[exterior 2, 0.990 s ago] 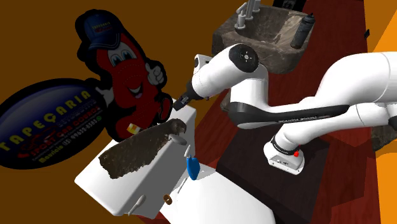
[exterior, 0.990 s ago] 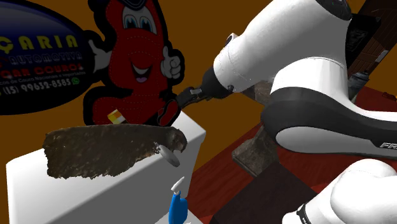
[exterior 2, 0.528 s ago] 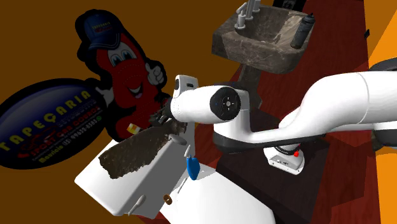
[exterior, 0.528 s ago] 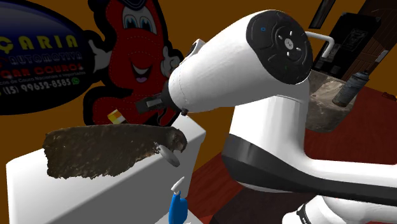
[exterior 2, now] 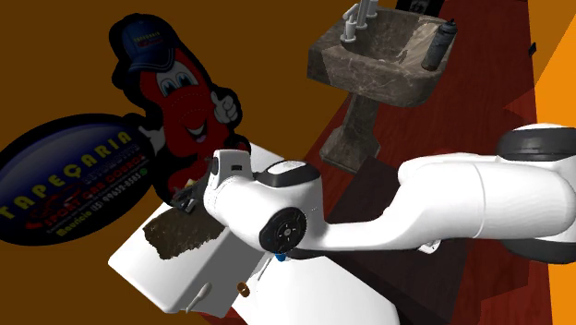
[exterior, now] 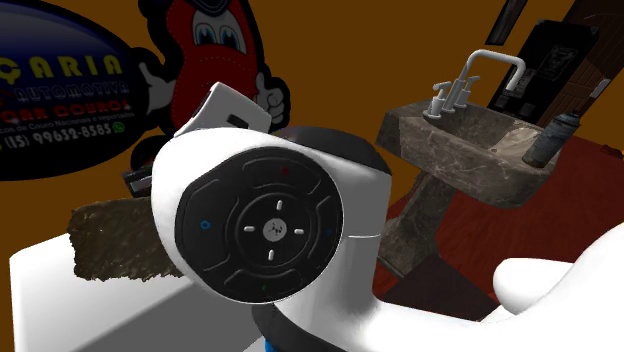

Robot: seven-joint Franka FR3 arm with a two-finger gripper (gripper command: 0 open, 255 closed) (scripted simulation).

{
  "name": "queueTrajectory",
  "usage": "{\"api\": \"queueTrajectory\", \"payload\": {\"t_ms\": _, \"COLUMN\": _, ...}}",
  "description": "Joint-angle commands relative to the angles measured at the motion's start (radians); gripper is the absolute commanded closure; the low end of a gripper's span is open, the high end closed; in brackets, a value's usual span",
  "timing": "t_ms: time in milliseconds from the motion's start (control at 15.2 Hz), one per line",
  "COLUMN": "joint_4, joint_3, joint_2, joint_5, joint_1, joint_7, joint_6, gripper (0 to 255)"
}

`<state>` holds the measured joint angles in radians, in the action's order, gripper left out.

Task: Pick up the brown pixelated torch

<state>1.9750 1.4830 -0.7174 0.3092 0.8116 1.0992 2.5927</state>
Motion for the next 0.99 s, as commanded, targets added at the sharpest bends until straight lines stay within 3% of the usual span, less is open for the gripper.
{"api": "queueTrajectory", "payload": {"t_ms": 0, "joint_4": -0.037, "joint_3": 0.043, "joint_2": -0.032, "joint_5": 0.003, "joint_1": 0.056, "joint_7": 0.019, "joint_6": 0.009, "gripper": 0}}
{"api": "queueTrajectory", "payload": {"t_ms": 594, "joint_4": 0.016, "joint_3": 0.085, "joint_2": -0.078, "joint_5": -0.004, "joint_1": 0.079, "joint_7": 0.072, "joint_6": 0.071, "gripper": 0}}
{"api": "queueTrajectory", "payload": {"t_ms": 660, "joint_4": 0.017, "joint_3": 0.084, "joint_2": -0.077, "joint_5": -0.003, "joint_1": 0.079, "joint_7": 0.072, "joint_6": 0.073, "gripper": 255}}
{"api": "queueTrajectory", "payload": {"t_ms": 924, "joint_4": 0.015, "joint_3": 0.084, "joint_2": -0.076, "joint_5": -0.003, "joint_1": 0.081, "joint_7": 0.070, "joint_6": 0.072, "gripper": 255}}
